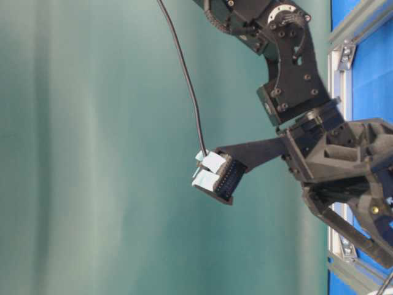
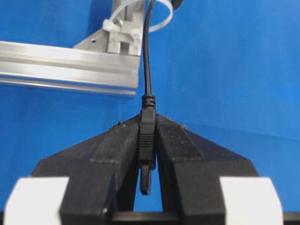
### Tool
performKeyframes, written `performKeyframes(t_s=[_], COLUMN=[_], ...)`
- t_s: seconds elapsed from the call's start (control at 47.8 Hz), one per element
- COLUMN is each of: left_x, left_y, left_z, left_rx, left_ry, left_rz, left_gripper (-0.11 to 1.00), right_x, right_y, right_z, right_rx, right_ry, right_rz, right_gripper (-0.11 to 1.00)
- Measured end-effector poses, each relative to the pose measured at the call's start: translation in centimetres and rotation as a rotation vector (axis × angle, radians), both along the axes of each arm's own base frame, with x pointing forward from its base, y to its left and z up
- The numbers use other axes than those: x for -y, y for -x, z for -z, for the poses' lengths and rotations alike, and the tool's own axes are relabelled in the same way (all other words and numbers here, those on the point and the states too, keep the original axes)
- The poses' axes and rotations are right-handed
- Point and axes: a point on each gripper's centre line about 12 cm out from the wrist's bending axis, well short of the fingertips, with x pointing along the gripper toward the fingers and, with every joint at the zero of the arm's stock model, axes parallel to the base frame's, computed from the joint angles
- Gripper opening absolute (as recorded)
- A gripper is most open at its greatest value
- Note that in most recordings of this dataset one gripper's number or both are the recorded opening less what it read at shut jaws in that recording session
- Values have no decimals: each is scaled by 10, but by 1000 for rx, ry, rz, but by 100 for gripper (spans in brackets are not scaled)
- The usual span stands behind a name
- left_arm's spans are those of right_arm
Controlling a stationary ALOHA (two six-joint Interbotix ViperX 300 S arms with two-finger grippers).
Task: Insert the wire through the string loop located on the left side.
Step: 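Pull the cable leftward through the loop with the left gripper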
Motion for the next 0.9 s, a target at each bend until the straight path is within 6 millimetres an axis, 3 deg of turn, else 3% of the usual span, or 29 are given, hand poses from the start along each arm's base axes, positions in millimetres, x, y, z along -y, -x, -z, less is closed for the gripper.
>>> performKeyframes(t_s=[0.23, 0.502, 0.9], left_x=[1, 1, 5], left_y=[15, 27, 26], left_z=[-14, -17, -22], left_rx=[46, 23, 97], left_ry=[3, 6, -3], left_rz=[5, 11, 39], left_gripper=[6, 6, 6], right_x=[1, 0, 0], right_y=[0, 0, 0], right_z=[0, 0, 0], right_rx=[-2, 0, -2], right_ry=[0, 0, 0], right_rz=[2, 0, 0], right_gripper=[98, 98, 98])
